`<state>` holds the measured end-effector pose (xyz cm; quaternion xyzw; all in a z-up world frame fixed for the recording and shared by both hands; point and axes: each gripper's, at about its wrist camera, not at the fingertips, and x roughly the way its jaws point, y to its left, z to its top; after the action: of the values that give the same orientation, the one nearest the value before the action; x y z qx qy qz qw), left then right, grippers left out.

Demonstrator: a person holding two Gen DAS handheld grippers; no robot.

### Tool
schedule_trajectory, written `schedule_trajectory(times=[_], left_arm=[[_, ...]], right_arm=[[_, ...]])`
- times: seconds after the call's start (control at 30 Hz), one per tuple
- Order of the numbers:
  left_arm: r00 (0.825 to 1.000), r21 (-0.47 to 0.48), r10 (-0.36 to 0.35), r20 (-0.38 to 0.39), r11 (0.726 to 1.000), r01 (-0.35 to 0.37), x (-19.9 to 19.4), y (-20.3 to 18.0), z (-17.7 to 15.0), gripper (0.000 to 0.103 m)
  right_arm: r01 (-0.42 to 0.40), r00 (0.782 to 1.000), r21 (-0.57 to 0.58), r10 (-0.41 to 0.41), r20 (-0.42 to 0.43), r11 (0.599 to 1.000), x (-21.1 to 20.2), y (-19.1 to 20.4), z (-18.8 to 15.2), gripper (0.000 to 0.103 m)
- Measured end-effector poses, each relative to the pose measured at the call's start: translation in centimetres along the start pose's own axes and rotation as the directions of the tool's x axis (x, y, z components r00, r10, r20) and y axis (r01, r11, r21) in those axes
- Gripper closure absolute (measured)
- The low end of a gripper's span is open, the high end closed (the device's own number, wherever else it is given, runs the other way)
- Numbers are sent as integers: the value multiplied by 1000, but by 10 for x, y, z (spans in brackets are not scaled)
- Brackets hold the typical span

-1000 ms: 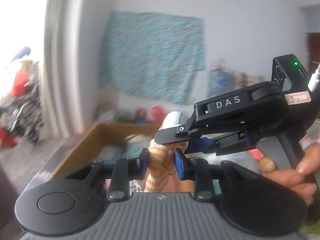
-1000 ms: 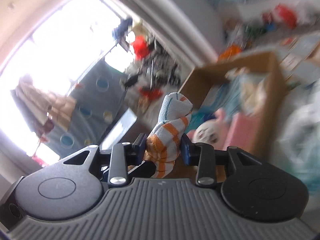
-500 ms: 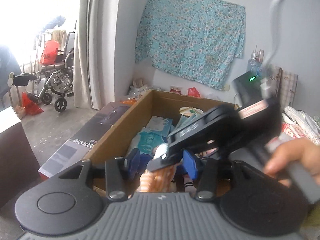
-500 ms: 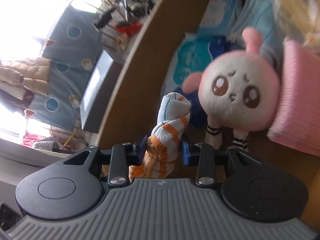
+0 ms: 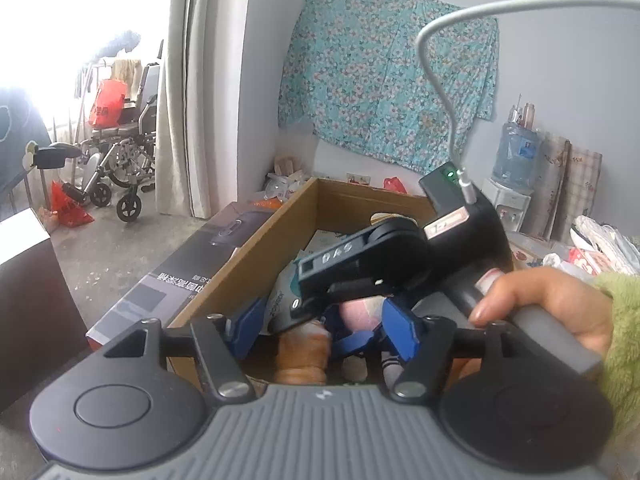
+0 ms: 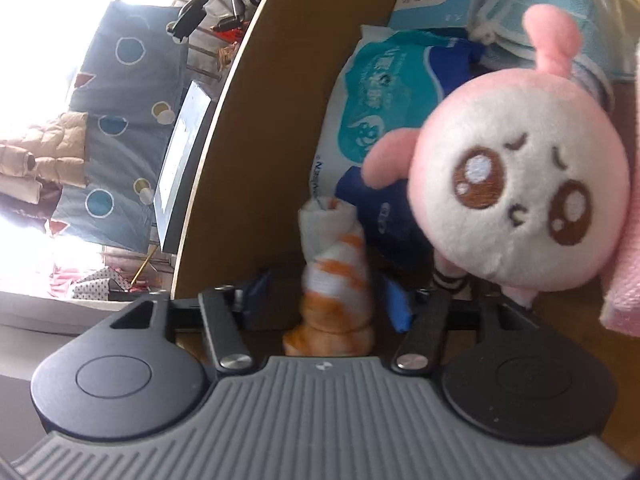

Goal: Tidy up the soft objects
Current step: 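Carry the orange-striped cloth with the right gripper into the box, then open the right gripper to drop the cloth beside the doll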

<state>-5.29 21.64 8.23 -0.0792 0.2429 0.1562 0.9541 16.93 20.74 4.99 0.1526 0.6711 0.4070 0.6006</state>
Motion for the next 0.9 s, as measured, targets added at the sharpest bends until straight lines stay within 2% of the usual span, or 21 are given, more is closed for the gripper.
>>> schedule_trajectory(times=[0.07, 0.27, 0.43, 0.53, 0.6, 0.7, 0.9], left_arm=[[1000, -1, -3, 1, 1000, 3, -1, 0, -1, 31], [1000, -3, -10, 7, 1000, 10, -3, -3, -2, 29], [1000, -6, -4, 13, 1000, 4, -7, -3, -3, 29], [1000, -4, 3, 14, 1000, -3, -12, -5, -5, 29], [1000, -1, 3, 16, 1000, -3, -15, -7, -6, 29], [1000, 1, 2, 15, 1000, -2, -18, -9, -8, 29], [1000, -9, -6, 10, 1000, 6, -19, -8, -10, 29]], right_arm=[[-1, 1000, 6, 1, 12, 1000, -6, -3, 0, 32], [-29, 998, 19, 28, 49, 999, -26, -12, -2, 31], [-15, 999, 25, 14, 33, 1000, -21, -14, -7, 32], [17, 1000, 2, -17, 26, 1000, -11, -9, -5, 44], [22, 999, 1, -22, 24, 1000, -7, -10, -5, 63], [6, 999, 10, -6, 36, 1000, -9, -11, -4, 79], [-41, 995, 12, 39, 87, 999, -16, -2, 2, 85]])
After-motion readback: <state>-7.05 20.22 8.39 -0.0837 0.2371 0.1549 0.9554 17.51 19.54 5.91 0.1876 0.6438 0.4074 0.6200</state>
